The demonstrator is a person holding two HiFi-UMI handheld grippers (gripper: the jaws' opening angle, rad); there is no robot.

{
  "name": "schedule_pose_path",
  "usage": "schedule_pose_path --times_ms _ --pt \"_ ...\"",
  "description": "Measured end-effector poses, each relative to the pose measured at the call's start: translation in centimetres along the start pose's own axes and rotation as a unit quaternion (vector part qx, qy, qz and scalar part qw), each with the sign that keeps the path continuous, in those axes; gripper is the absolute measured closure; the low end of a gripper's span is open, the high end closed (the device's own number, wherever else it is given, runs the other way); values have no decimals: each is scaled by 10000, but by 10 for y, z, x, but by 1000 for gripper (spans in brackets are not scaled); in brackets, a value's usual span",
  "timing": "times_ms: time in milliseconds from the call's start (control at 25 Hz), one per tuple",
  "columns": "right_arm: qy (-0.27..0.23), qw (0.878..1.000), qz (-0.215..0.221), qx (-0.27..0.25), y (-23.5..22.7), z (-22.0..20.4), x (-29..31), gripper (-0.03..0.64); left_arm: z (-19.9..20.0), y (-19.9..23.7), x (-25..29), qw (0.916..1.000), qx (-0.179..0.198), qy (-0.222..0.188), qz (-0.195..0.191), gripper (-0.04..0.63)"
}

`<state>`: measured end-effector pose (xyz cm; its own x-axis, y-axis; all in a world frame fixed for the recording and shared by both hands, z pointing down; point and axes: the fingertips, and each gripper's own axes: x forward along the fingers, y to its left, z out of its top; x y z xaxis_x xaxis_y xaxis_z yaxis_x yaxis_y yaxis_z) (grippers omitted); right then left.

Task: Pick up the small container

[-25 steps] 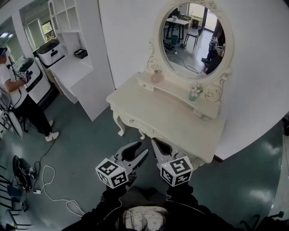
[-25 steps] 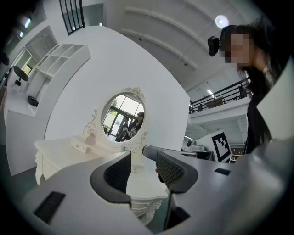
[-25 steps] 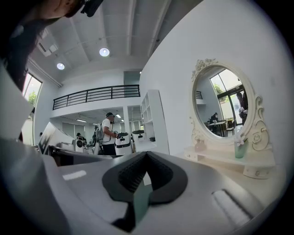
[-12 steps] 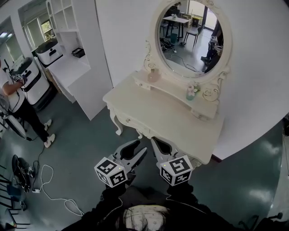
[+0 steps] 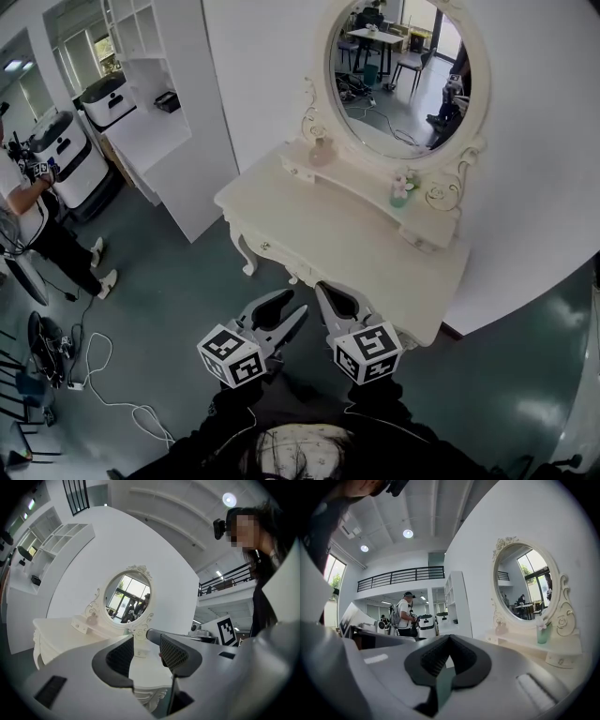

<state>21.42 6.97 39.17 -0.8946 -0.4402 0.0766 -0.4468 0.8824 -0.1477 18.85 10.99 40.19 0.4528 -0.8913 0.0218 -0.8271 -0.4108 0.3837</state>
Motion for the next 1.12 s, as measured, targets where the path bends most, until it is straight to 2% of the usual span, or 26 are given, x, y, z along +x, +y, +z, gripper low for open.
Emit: schedule_pose_path --times_ms 440,640,920,1120 --pt "-53 9998 -24 194 -12 -1 41 607 10 35 8 9997 85 217 -11 419" --pt "25 9998 -121 157 -16 -3 80 607 21 72 12 9996 60 244 -128 419" --pt "1 9994 -301 185 -11 9 152 607 55 132 14 9981 177 392 -438 419" --pt "59 9987 -473 187 -9 12 196 607 76 175 12 9973 127 395 -613 419"
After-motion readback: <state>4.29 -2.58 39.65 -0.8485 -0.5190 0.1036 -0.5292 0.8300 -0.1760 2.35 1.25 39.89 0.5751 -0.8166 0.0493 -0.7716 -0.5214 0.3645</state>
